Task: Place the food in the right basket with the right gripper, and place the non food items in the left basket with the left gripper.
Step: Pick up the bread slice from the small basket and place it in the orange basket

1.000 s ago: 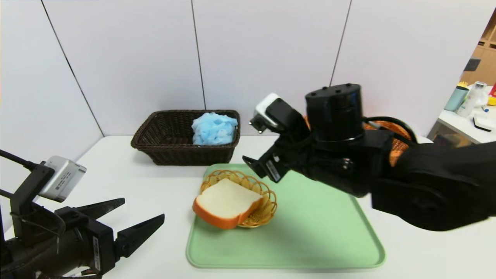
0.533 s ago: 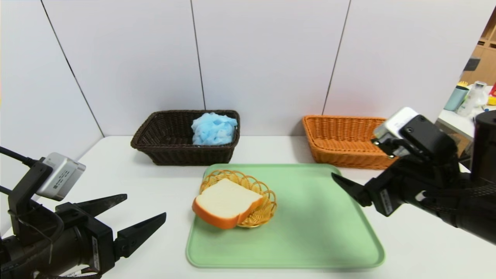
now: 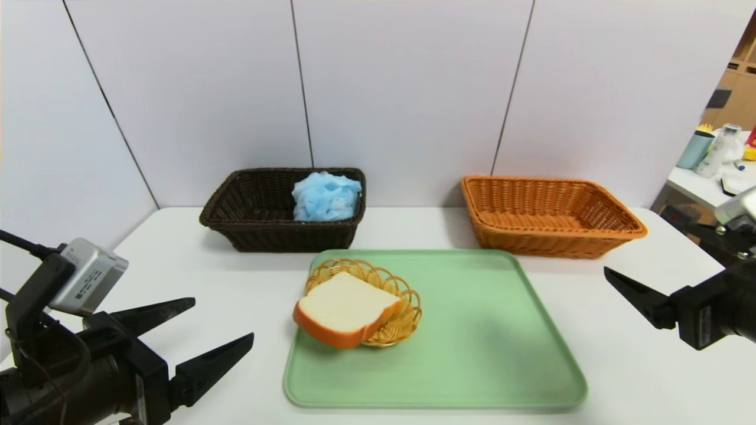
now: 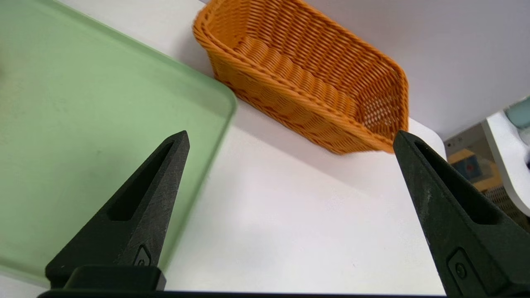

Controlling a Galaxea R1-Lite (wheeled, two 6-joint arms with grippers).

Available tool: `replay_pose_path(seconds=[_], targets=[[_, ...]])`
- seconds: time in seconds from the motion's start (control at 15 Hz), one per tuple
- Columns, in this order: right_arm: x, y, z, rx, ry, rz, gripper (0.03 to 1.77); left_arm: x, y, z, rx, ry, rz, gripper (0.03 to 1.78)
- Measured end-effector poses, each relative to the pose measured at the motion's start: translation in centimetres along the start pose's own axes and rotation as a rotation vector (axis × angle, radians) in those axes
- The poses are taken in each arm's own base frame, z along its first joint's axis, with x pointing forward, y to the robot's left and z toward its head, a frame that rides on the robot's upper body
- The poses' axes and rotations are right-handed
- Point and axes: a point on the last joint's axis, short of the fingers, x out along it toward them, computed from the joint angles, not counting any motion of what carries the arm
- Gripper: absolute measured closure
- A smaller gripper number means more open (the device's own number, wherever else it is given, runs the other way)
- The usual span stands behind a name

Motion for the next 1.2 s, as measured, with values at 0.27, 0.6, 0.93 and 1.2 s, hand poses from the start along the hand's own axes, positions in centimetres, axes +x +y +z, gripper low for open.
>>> replay_pose_path(seconds=[0.27,0.6,0.93,1.2], targets=[[-1.5,-0.4,-1.2,0.008,-0.006,-0.030,0.11,-0.1,-0.8,-0.9,0.084,0.032,-0.070,0.12],[-2.3,-0.5,-1.8,0.014,-0.017,-0.037,0.11,0.3,-1.3,-1.3,0.216,0.056,-0.147,0.12],[-2.9,-0.6,-1.9,0.019,-0.036,-0.041,0.11,1.0,-1.5,-1.4,0.386,0.070,-0.224,0.12],[-3.3,-0.6,-2.0,0.021,-0.049,-0.035,0.11,1.7,-1.6,-1.2,0.526,0.068,-0.254,0.12]])
